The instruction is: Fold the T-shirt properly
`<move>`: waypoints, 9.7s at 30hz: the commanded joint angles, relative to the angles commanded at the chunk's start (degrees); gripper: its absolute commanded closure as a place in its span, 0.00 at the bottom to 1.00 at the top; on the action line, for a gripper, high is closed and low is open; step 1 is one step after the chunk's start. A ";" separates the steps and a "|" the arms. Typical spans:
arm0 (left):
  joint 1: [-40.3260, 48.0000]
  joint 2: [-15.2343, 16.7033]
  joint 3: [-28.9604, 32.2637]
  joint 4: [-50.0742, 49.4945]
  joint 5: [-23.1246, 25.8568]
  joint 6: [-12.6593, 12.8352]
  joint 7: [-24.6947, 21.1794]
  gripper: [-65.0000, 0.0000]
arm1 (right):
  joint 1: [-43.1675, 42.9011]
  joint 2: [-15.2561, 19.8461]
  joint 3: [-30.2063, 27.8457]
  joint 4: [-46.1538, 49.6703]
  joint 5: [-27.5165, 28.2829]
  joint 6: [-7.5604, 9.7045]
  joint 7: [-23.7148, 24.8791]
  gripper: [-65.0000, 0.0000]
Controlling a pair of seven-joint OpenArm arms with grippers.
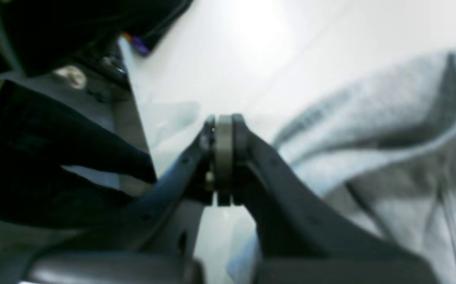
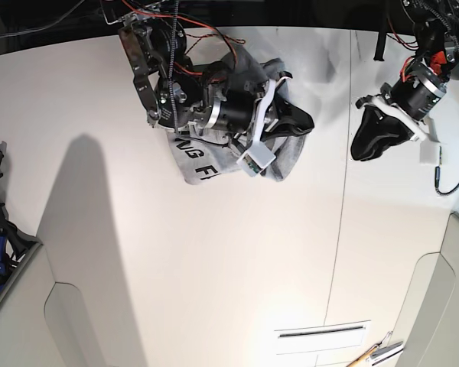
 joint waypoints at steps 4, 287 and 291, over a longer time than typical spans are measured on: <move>0.02 0.00 -2.89 0.00 -3.13 0.00 1.86 0.81 | 1.62 -2.32 -0.68 0.94 1.73 0.33 -0.20 1.00; 2.93 -5.25 63.28 -84.13 53.44 14.29 -48.17 0.87 | -20.26 34.95 -6.64 -46.82 2.67 0.46 13.07 1.00; 1.05 -4.07 62.84 -84.15 49.35 14.37 -48.15 0.87 | -17.86 34.93 -6.64 -46.86 0.79 -0.81 17.16 1.00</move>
